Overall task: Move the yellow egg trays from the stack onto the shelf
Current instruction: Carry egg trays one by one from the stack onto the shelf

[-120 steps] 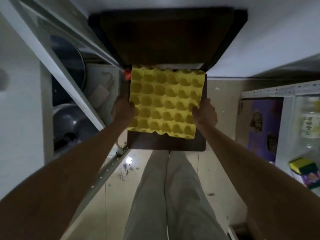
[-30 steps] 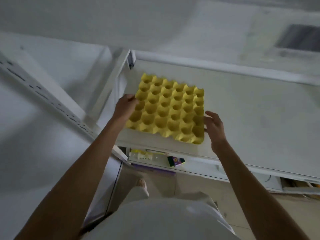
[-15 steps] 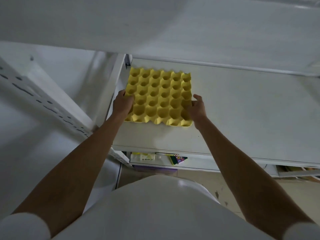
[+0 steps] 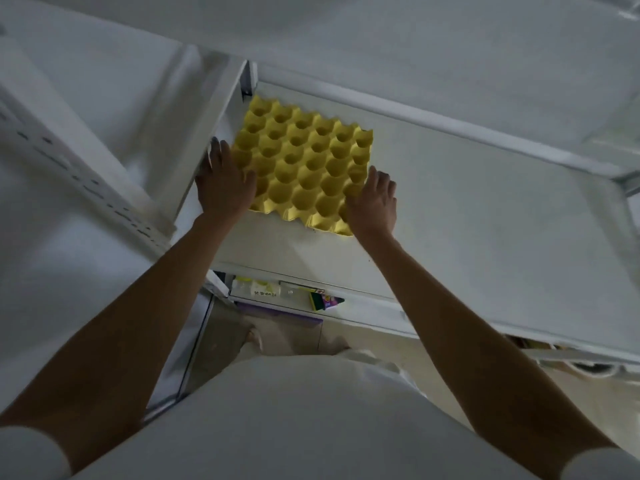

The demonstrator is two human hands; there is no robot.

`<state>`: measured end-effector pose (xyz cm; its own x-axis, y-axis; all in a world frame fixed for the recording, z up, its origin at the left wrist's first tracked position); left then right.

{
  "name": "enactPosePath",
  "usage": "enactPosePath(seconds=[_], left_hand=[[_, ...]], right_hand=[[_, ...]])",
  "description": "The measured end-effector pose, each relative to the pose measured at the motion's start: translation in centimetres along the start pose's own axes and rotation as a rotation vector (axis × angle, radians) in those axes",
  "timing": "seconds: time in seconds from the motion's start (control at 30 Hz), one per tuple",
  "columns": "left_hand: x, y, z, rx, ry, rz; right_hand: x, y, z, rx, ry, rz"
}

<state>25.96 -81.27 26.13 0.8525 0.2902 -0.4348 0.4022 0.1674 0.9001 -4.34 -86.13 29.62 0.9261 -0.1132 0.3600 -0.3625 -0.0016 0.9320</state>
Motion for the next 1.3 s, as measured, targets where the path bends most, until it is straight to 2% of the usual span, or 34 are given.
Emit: enactPosePath(seconds=[0.1,0.2,0.37,0.47,0.53,0.67,0.77,0.87,0.93,1.1,1.3], left_hand=[[-1.2,0.5,-3.7,-0.029,-0.03,0.142],[-3.0,0.7,-9.2,-0.069,0.036,0.177],[-4.7,0.2,-24.9,-0.275,0.272,0.075],[-6.1,-2.2,-38.5,-0.351,0.479,-0.025],[-6.1,-4.7,-47.0,-0.298,0.623,-0.011],[-4.7,-10.5,-64.4,0.031,0.998,-0.031],[-4.5,-11.9,-75.0,0.048,1.194,-0.086],[-5.2,-12.6,-81.1,0.042,1.213,-0.134],[-5.7,-12.7,-84.3,0.016,1.22,-0.168],[-4.6,-14.0,-89.3,0.062,1.197,-0.194],[-0.3,-16.8,-90.0,0.108,1.253,-0.338]], right_hand=[[4.9,-0.1,-3.6,-0.029,0.394,-0.098],[7.2,-0.6,-7.4,0.044,0.65,-0.113],[5.2,-1.4,-17.7,0.16,1.097,-0.08],[1.1,-1.8,-26.2,0.255,1.254,0.002],[-1.3,-3.0,-32.1,0.357,1.359,0.012],[-6.6,-8.3,-43.0,0.617,1.539,-0.338],[-9.0,-10.4,-48.3,0.681,1.569,-0.447],[-12.3,-12.5,-52.0,0.815,1.514,-0.548],[-13.9,-13.6,-53.3,0.836,1.42,-0.659],[-15.1,-15.9,-55.2,0.916,1.14,-0.685],[-15.2,-18.9,-56.4,1.004,0.997,-0.692]])
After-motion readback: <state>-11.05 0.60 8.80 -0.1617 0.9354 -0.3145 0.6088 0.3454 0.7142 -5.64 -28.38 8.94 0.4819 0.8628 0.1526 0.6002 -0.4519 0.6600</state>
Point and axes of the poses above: each hand's wrist, its own z-axis towards the middle knuckle, its own y-axis out of the back of the hand, x = y × z, the point moved 10 cm from there along z, towards the middle knuckle, and after that the axes turned 9 degrees about -y, right-handed, at the moved point
